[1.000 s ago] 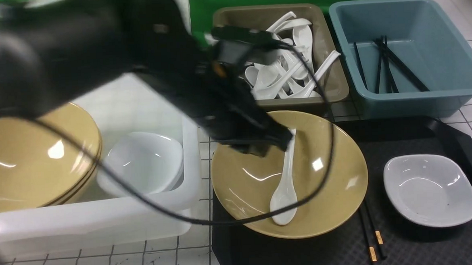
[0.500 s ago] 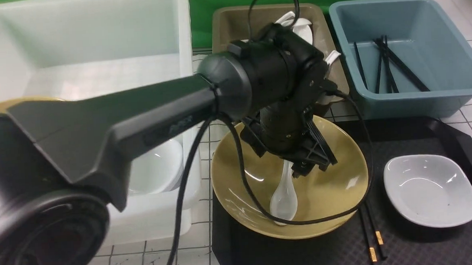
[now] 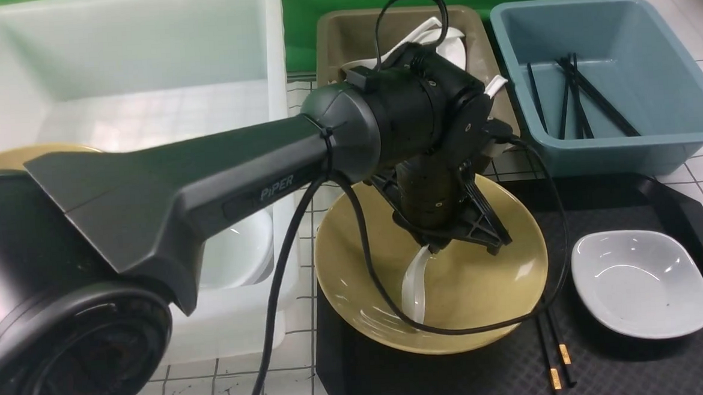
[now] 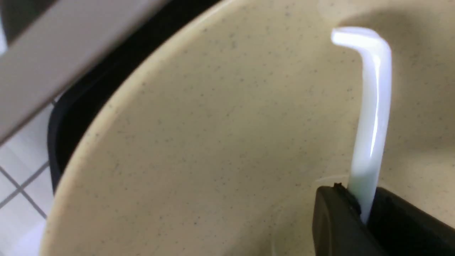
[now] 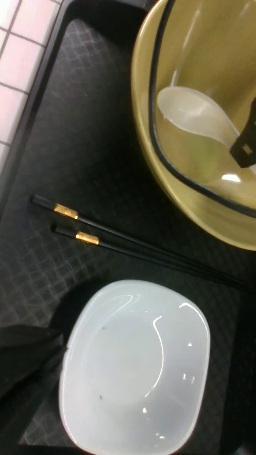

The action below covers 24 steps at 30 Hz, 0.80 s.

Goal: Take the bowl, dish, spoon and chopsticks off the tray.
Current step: Use the left arm to grab the soup spoon in the middle, then use the left arm to put the soup spoon into the small storage box in the middle

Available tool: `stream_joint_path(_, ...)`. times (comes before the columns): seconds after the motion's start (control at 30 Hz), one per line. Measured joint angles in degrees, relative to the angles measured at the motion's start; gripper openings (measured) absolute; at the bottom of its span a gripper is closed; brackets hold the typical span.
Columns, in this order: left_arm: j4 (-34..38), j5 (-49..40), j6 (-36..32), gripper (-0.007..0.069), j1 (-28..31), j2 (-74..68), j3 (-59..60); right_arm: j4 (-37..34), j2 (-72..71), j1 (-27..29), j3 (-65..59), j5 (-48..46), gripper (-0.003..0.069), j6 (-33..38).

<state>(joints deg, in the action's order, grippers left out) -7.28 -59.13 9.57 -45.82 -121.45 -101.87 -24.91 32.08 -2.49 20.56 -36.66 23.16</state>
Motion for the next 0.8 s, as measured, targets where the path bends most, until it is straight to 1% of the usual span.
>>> stream_joint_path(0.1, -0.1, -0.3, -0.7, 0.0018, 0.0, 2.4, -1.0, 0.0, 0.0, 0.0, 0.0, 0.0, 0.0038, 0.0)
stream_joint_path(0.2, -0.9, 1.3, -0.9, 0.0018, 0.2, 5.4, -3.1, -0.1, 0.0, 0.0, 0.0, 0.0, 0.0038, 0.0)
stream_joint_path(0.27, -1.5, 6.3, -0.9, 0.0018, 1.1, 8.7, -6.1, -0.1, 0.0, 0.0, 0.0, 0.0, 0.0038, 0.0)
stream_joint_path(0.3, -1.5, 6.3, -0.9, 0.0018, 1.2, 8.9, -6.1, -0.1, 0.0, 0.0, 0.0, 0.0, 0.0038, 0.0)
stream_joint_path(0.4, -2.4, 17.3, -0.2, 0.0018, 4.3, 10.5, -8.2, -0.2, 0.0, 0.0, 0.0, 0.0, 0.0039, 0.0)
stream_joint_path(0.53, -3.1, 30.1, 0.0, 0.0018, 9.3, 7.3, -8.2, -0.4, 0.0, 0.0, 0.0, 0.1, 0.0040, 0.0)
stream_joint_path(0.6, -3.3, 33.6, 0.0, 0.0021, 11.0, 4.8, -8.0, -0.6, 0.0, -0.1, 0.0, 0.2, 0.0041, 0.0)
stream_joint_path(0.7, -4.8, 35.7, 0.0, 0.0064, 12.4, 1.3, -7.6, -0.8, 0.0, -0.3, 0.0, 0.2, 0.0043, 0.0)
stream_joint_path(0.77, -6.9, 35.9, -0.3, 0.0134, 12.6, 0.3, -7.5, -0.8, 0.0, -0.4, 0.0, 0.2, 0.0043, 0.0)
stream_joint_path(0.8, -7.8, 36.0, -0.3, 0.0150, 12.6, 0.2, -7.5, -0.8, 0.0, -0.4, 0.0, 0.2, 0.0044, 0.0)
